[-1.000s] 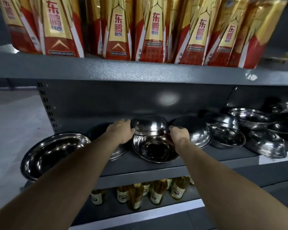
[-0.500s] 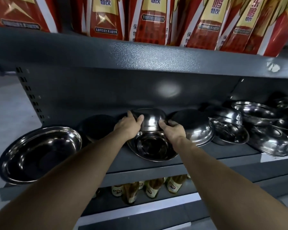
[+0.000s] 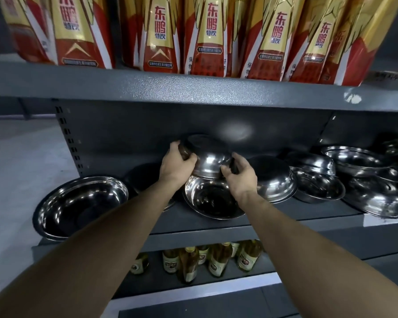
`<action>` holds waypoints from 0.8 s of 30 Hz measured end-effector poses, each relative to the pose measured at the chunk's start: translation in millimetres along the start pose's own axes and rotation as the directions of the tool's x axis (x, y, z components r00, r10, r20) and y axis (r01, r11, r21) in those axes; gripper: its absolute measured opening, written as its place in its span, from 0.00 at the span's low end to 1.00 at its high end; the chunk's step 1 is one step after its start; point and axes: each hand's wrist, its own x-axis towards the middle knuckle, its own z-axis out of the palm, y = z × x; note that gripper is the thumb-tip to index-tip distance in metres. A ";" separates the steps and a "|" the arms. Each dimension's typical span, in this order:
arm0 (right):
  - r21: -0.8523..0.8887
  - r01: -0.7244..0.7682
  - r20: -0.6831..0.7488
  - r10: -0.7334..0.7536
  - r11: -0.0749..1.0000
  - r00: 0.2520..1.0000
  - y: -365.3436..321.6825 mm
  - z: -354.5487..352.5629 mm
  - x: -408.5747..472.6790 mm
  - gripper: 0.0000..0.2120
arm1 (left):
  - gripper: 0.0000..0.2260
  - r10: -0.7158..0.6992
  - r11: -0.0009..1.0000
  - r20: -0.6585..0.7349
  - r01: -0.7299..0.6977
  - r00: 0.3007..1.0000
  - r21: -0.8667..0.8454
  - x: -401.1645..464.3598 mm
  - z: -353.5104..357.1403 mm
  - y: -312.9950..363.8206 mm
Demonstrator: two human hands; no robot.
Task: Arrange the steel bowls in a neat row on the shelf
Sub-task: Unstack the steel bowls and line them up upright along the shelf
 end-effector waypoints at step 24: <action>0.543 -0.245 -0.109 0.357 0.803 0.928 -56.6 50.2 -104.8 0.32 | 0.30 0.510 0.860 -0.140 -0.508 0.849 0.054 -96.5 -79.3 -15.6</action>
